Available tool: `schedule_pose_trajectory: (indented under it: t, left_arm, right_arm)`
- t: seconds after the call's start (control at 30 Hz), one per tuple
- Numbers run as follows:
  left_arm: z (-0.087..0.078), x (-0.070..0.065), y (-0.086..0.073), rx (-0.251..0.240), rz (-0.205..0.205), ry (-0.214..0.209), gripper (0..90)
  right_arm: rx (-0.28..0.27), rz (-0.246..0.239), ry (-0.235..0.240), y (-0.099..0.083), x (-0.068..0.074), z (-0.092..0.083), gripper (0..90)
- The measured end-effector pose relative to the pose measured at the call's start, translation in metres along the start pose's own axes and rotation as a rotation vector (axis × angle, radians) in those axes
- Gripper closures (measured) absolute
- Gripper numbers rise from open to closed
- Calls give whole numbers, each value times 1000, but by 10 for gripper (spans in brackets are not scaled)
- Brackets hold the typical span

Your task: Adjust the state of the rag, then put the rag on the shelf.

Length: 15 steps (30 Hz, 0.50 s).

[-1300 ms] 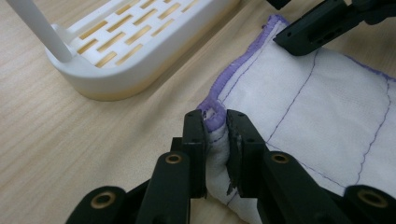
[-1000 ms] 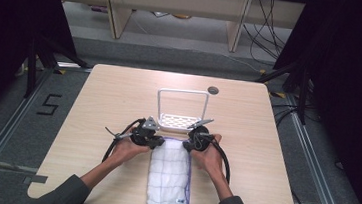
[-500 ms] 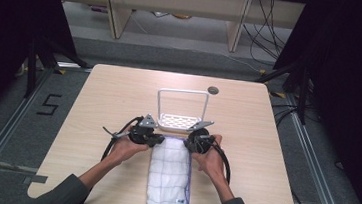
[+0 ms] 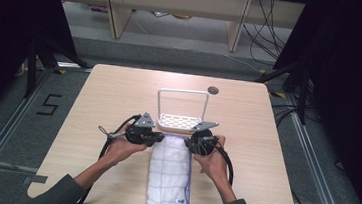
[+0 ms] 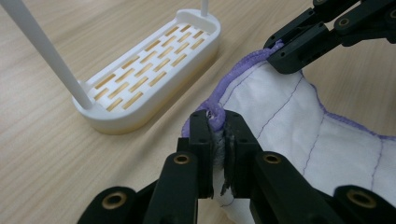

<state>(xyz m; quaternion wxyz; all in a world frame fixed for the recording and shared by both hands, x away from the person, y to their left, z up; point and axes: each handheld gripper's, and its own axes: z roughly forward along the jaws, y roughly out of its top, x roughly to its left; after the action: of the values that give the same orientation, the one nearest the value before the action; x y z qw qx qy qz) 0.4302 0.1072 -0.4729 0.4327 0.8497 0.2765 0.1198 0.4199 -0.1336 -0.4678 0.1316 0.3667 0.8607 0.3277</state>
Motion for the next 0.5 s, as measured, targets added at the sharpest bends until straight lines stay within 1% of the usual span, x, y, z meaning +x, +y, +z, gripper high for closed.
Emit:
schedule_pose_trajectory:
  t: [0.03,0.07,0.1,0.13,0.17,0.2,0.23,0.27,0.3,0.33,0.37,0.43,0.5]
  left_arm:
    - [0,0,0,0,0,0,827]
    - [-3,-2,3,-12,-4,-13,827]
    - [-5,-5,5,-16,-6,-12,827]
    - [-6,-7,6,-27,-10,-15,827]
    - [-9,-9,9,-36,-7,-19,827]
    - [-12,-9,11,-28,13,-22,828]
    - [-13,-11,12,-42,-1,-19,828]
    - [-15,-12,14,-49,5,-25,828]
    - [-18,-14,15,-55,-1,-25,828]
    - [-20,-15,16,-59,-1,-25,829]
    - [-23,-16,17,-61,8,-26,828]
    - [-31,-20,20,-73,5,-44,829]
    - [-38,-23,22,-87,12,-62,829]
  right_arm:
    - [0,0,0,0,0,0,839]
    - [-8,-4,-1,0,0,-1,839]
    - [-19,-16,2,1,2,-5,839]
    - [-29,-2,-10,1,4,-6,839]
    - [-37,-13,-11,2,4,-8,839]
    - [-45,-17,3,3,5,-11,839]
    - [-39,-1,1,4,6,-14,839]
    - [-45,9,5,4,7,-17,839]
    - [-49,0,7,5,8,-20,839]
    - [-84,-26,1,4,9,-22,839]
    - [-66,-13,14,5,11,-27,839]
    - [-85,-22,16,6,13,-34,839]
    - [-111,-20,19,6,17,-44,839]
